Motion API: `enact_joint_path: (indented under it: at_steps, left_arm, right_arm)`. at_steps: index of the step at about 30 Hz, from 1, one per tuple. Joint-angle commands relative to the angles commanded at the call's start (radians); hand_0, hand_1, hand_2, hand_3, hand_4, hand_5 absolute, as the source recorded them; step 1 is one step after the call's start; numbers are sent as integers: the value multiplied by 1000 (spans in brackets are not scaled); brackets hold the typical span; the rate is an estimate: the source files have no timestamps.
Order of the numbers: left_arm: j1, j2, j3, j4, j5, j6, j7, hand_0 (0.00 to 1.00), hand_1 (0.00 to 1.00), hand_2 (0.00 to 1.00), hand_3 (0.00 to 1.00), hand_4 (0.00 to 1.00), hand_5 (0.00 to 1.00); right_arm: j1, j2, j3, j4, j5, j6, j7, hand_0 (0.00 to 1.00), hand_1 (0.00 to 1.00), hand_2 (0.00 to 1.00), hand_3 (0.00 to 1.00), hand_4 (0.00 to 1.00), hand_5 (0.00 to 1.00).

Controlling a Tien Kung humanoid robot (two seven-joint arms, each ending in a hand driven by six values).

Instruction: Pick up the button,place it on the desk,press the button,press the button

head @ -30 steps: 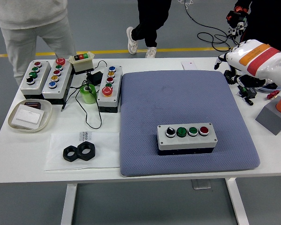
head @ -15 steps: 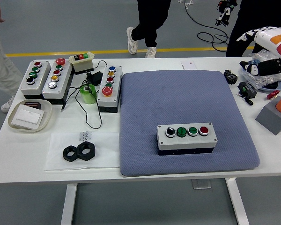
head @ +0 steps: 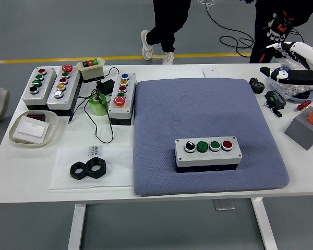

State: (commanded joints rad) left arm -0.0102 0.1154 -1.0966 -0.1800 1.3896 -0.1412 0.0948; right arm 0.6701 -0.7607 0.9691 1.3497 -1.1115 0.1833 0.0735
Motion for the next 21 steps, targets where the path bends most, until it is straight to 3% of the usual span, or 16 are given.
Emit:
enact_joint_path:
  at_steps: [4, 5, 10, 21]
  left_arm:
    - [0, 1, -5, 0, 5, 0, 1, 745, 916, 984, 879, 599, 998]
    - [-1, 2, -7, 0, 7, 0, 1, 745, 916, 984, 879, 599, 998]
    - [-3, 2, -21, 0, 24, -1, 3, 745, 916, 984, 879, 599, 998]
    - [-7, 3, -29, 0, 30, -1, 4, 745, 918, 983, 880, 599, 998]
  right_arm:
    - [-3, -3, -8, -12, 158, 4, 10, 899, 861, 855, 824, 835, 707]
    - [-6, -3, -2, -13, 195, -10, 8, 919, 892, 897, 852, 842, 936]
    - [-5, -8, 4, -21, 272, -53, -4, 919, 892, 897, 852, 842, 936]
    - [-12, -18, 8, -33, 279, -59, -5, 914, 891, 894, 836, 832, 948]
